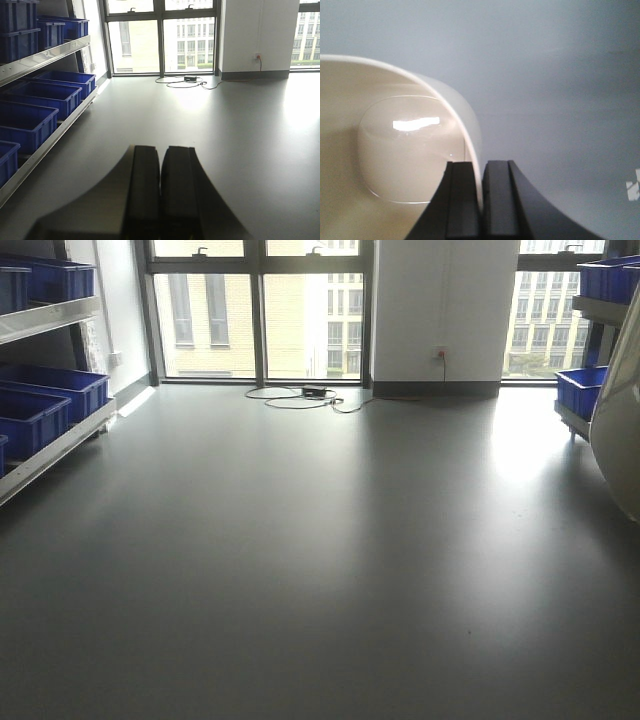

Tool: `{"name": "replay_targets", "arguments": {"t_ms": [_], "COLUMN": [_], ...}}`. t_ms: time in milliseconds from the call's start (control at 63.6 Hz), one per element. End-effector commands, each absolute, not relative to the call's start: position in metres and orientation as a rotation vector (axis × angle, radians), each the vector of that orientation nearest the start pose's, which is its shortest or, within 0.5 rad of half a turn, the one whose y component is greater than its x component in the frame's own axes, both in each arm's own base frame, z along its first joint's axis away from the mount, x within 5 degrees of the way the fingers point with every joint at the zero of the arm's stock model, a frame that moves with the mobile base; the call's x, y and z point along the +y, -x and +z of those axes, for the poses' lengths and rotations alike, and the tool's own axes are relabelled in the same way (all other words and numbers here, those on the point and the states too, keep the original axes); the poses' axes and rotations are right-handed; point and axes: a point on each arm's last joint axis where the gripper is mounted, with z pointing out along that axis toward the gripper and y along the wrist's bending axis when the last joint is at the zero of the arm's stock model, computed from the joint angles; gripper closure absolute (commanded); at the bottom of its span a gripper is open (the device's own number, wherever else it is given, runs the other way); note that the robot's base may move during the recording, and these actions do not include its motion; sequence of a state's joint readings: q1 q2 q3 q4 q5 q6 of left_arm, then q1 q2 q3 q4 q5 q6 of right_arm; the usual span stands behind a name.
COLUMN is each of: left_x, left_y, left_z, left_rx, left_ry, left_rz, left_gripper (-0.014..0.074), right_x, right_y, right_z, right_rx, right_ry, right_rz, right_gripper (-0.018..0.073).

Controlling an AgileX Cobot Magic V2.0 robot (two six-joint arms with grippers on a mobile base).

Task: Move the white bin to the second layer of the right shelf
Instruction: 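Drive the base toward the windows, turning past the crate racks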

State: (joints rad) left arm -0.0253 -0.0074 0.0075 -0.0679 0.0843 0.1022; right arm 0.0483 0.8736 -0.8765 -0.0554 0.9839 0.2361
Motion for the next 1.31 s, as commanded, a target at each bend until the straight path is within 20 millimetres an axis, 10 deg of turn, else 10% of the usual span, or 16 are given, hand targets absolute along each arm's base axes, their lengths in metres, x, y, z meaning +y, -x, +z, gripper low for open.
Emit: {"name": "replay_targets", "arguments": {"t_ms": [0,1290], "left_x": [-0.0017,-0.0017], "left_y": [-0.0565,-0.0565], "left_z": [0.1993,0.1993], "left_rx": [1.507,1.507], "left_ry": [-0.041,-0.041], "left_rz": [-0.003,-0.003], "left_gripper": [0.0512,0.0512], "right_x": [0.0025,0.0025], "right_y": [-0.1553,-0.1553], "right_z": [0.3517,0.3517], "right_rx": [2.354,2.354], "right_ry": [-0.202,-0.202], "right_rz": [0.06,0.06], "right_gripper": [0.0506,0.0506]}}
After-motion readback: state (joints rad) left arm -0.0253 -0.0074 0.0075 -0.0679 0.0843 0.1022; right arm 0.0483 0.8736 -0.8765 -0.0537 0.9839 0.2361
